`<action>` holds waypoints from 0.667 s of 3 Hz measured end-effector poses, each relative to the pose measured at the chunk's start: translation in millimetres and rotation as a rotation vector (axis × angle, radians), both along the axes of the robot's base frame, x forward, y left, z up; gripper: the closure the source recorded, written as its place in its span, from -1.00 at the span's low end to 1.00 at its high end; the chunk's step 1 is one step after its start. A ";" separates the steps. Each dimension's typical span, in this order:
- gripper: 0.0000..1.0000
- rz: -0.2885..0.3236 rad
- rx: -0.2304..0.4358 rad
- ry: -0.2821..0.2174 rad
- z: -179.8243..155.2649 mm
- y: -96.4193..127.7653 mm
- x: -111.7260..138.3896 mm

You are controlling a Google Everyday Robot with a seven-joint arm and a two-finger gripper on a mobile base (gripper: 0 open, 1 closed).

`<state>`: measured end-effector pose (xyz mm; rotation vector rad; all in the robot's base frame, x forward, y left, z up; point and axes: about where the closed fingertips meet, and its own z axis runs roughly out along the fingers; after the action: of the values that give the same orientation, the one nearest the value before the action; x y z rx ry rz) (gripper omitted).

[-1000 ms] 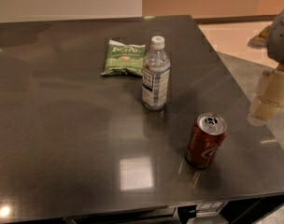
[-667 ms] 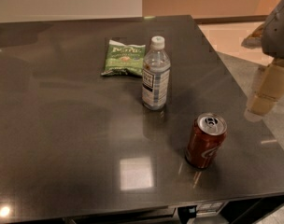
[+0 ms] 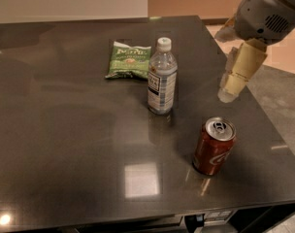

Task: Knock blue plastic bottle over

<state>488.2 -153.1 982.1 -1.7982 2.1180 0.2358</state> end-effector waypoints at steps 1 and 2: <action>-1.00 0.017 0.068 -0.024 -3.1 30.7 18.6; -1.00 0.016 0.148 -0.026 -14.9 57.7 29.8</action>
Offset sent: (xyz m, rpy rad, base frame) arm 0.0417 0.0889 -0.0316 0.2521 -0.0111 0.0144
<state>518.0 -95.3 967.2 -1.7242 2.0132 0.3619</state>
